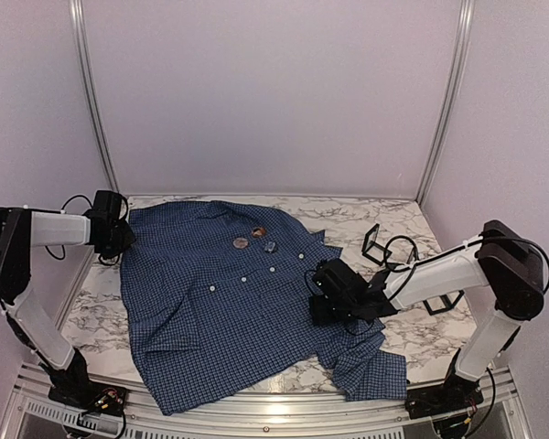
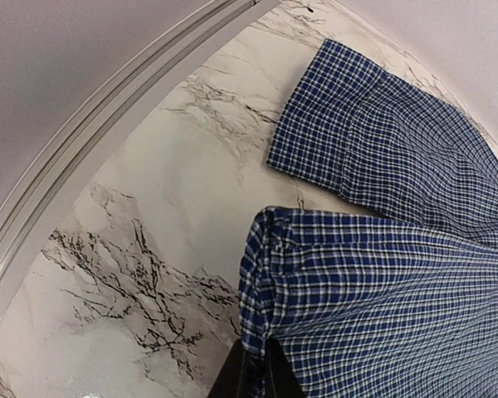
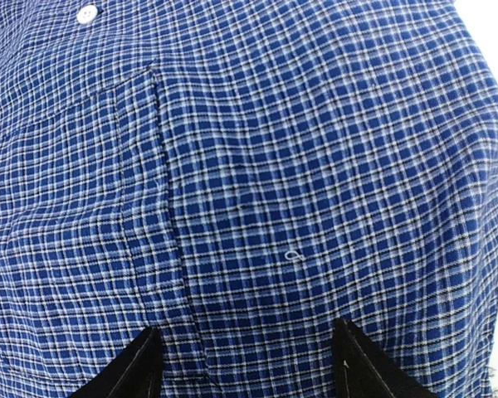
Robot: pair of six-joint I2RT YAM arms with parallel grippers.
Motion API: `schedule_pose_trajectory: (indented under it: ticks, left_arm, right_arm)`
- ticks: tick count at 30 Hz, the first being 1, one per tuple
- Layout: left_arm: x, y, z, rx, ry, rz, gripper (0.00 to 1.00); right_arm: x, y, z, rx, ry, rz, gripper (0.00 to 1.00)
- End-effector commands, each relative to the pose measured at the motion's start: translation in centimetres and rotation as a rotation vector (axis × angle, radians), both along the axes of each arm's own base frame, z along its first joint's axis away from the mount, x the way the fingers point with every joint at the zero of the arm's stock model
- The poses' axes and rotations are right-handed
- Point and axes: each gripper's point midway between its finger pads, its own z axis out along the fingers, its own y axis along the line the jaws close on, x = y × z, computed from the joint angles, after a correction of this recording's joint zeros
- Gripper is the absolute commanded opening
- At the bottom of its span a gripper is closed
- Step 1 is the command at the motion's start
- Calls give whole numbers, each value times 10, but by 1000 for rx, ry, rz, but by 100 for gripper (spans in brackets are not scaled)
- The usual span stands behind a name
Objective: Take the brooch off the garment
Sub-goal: Smooth out the flattened clothing at the center of the board, then move the flattened clothing to the center of the board.
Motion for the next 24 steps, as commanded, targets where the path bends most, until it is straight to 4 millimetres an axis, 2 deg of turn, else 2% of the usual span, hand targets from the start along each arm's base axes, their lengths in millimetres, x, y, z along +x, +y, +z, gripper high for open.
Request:
schedule_pose_trajectory:
  ticks: [1, 3, 6, 9, 12, 15, 18, 21, 24]
  left_arm:
    - [11, 21, -8, 49, 47, 0, 8]
    - [17, 27, -13, 51, 75, 1, 11]
    - [21, 32, -9, 50, 80, 11, 18]
    - [24, 32, 8, 61, 48, 3, 40]
    - [26, 19, 28, 40, -2, -51, 52]
    - [19, -12, 45, 14, -49, -126, 59]
    - [5, -53, 56, -42, -91, -214, 61]
    - [-13, -101, 58, -75, -101, -326, 61]
    - [-31, -151, 51, -128, -97, -440, 61]
  right_arm:
    - [-30, -17, -24, -67, 122, 13, 68]
    - [-31, -14, -24, -63, 126, 21, 68]
    - [-32, -9, -24, -53, 129, 34, 68]
    - [-33, -6, -24, -45, 135, 38, 68]
    - [-33, -2, -19, -26, 137, 40, 68]
    - [-30, 1, -9, -21, 125, 33, 68]
    - [-22, 2, 13, -8, 89, 11, 68]
    - [-13, 8, 38, 30, 44, -7, 68]
    - [2, 17, 58, 23, -13, -11, 69]
